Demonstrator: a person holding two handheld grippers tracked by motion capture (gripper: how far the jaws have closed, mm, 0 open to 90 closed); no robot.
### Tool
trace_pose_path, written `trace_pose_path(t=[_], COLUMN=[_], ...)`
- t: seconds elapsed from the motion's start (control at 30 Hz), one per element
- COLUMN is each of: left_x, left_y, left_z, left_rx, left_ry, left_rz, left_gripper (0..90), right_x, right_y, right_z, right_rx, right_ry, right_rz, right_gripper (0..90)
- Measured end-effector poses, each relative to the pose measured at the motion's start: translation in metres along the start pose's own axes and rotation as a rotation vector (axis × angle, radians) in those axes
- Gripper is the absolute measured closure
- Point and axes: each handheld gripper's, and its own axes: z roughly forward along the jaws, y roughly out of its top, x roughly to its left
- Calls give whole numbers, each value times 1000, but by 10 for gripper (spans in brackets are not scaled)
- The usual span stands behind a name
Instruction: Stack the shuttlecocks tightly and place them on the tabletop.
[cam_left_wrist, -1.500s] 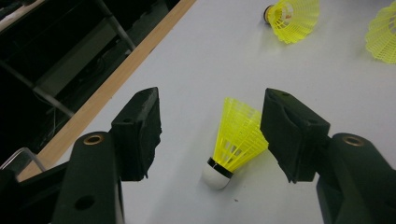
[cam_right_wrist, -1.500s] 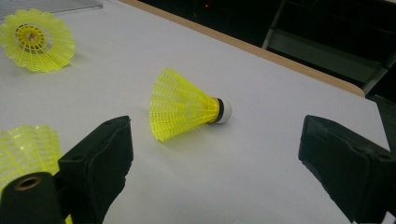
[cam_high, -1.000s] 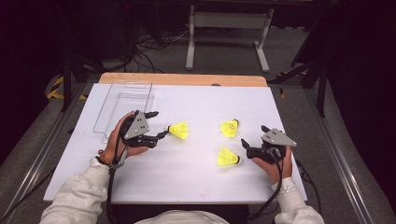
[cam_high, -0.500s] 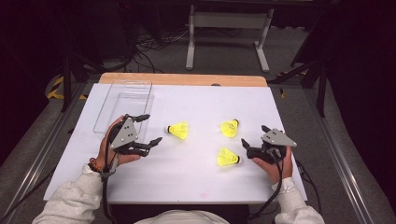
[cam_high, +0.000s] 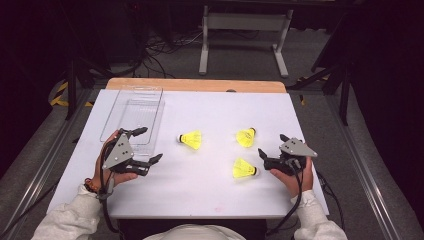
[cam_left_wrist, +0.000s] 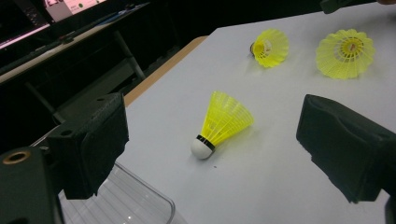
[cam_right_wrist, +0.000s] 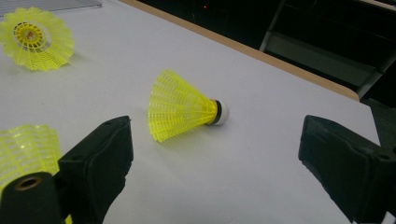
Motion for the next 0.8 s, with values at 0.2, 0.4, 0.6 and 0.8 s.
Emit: trace_pose_path(t=[0.2, 0.4, 0.6, 0.8], left_x=[1, 0, 1, -1], left_y=[-8, -19, -28, -35], left_z=[-12, -23, -34, -39], left_rx=[-2, 38, 43, 45], left_ry=[13, 37, 43, 36], left_rz=[-15, -24, -44, -61], left_gripper=[90, 68, 71, 70], right_x=[0, 0, 1, 2], right_y=[0, 2, 4, 7], right_z=[-1, -3, -6, -8], right_rx=[-3, -7, -13, -17], right_ry=[-5, -19, -31, -45], right_rz=[-1, -6, -12, -21], right_gripper=[111, 111, 111, 111])
